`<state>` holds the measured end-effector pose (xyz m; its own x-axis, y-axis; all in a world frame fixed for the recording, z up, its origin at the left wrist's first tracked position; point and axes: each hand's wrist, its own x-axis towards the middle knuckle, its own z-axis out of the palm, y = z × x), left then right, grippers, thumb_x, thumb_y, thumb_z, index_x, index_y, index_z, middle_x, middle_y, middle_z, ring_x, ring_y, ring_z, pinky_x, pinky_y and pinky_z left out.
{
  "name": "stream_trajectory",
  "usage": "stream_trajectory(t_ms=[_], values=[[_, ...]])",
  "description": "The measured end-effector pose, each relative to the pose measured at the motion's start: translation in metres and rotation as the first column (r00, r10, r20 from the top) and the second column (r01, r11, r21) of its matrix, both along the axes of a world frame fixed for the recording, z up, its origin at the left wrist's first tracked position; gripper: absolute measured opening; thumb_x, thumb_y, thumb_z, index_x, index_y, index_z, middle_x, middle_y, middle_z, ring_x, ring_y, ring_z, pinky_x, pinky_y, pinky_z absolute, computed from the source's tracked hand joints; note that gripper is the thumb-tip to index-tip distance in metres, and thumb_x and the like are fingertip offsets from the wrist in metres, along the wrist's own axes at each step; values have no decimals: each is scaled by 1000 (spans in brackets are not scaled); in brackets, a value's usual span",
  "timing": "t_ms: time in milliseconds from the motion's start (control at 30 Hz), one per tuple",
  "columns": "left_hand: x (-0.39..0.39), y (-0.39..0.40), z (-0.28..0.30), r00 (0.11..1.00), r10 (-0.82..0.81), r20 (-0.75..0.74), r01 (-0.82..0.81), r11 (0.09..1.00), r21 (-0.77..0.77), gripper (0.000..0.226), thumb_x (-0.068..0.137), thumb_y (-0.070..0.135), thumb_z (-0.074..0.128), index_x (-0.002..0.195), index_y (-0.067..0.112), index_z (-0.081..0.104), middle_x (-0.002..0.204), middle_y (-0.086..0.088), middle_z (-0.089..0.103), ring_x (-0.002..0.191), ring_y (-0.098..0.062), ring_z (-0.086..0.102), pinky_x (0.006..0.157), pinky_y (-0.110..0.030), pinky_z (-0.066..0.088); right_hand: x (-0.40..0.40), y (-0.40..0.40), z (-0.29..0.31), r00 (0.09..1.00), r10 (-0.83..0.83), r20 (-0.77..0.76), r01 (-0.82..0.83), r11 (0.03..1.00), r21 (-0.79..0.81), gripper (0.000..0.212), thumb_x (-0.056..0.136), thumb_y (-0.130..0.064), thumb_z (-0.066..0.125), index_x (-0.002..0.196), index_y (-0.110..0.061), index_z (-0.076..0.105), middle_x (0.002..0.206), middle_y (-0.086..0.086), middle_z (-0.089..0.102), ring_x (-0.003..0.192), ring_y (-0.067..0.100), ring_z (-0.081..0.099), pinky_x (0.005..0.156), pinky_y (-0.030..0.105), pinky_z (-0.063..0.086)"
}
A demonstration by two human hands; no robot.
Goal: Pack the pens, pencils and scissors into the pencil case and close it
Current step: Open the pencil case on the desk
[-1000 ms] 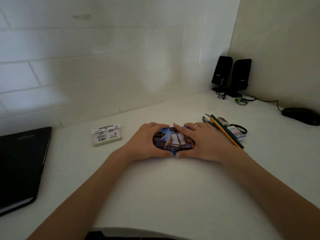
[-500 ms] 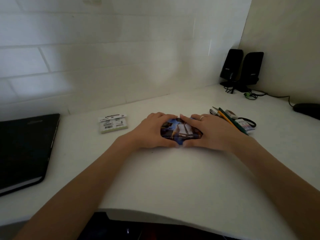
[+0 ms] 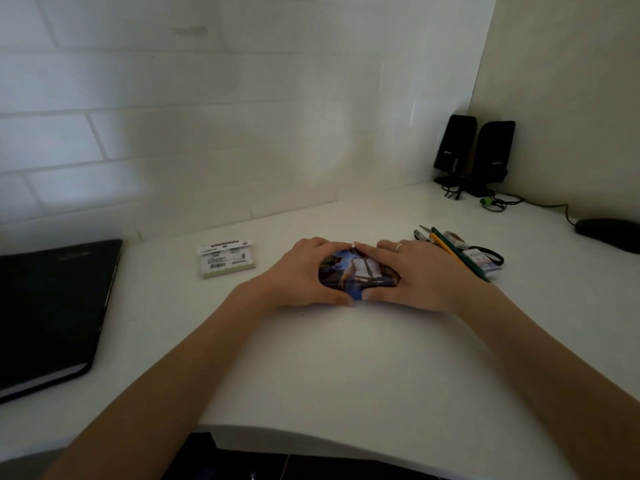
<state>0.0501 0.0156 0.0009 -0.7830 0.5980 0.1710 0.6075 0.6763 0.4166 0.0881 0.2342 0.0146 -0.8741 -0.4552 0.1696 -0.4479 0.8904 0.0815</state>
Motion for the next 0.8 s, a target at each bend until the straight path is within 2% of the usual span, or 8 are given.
stream_trajectory(t_ms=[133,433,500,567,667,800], values=[[1,0,0,1000,3,10,-3,1000,6,88,66,53,75,140,35,31,129,1,44,119,-17,35,107,-35,31,2,-2,1,1000,2,1,-2,1000,8,98,66,-84,12,150,-34,11,136,2,48,115,22,52,95,31,38],[1,1,1,1000,-6,0,6,1000,4,90,64,55,75,141,35,31,128,-1,46,119,-19,37,106,-36,32,0,-2,0,1000,-8,8,8,1000,22,99,64,-85,9,150,-35,12,137,3,48,115,22,53,94,31,38],[1,2,3,1000,-1,-9,1,1000,1,90,63,54,77,140,34,33,127,0,47,118,-19,39,105,-36,34,-1,-1,2,1000,-17,18,17,1000,18,100,64,-88,11,149,-36,13,135,1,50,113,21,54,90,30,38],[1,4,4,1000,11,-8,-11,1000,20,89,60,50,80,137,32,39,127,1,49,117,-17,43,103,-32,35,0,-1,6,1000,-16,23,16,1000,1,91,71,-84,20,149,-38,15,133,-1,52,113,20,55,85,28,37],[1,4,7,997,33,72,-42,991,124,85,54,41,87,129,31,51,120,9,56,110,-9,51,97,-24,38,4,-2,10,998,-22,51,26,997,-77,74,80,-74,34,145,-41,24,131,-5,56,114,19,56,85,29,39],[0,-6,17,969,-35,245,-60,926,372,55,62,27,85,112,33,64,110,16,64,97,4,61,89,-14,46,12,-2,18,993,-115,-31,110,984,-139,63,73,-76,40,129,-46,49,114,-8,68,104,19,61,77,28,40]])
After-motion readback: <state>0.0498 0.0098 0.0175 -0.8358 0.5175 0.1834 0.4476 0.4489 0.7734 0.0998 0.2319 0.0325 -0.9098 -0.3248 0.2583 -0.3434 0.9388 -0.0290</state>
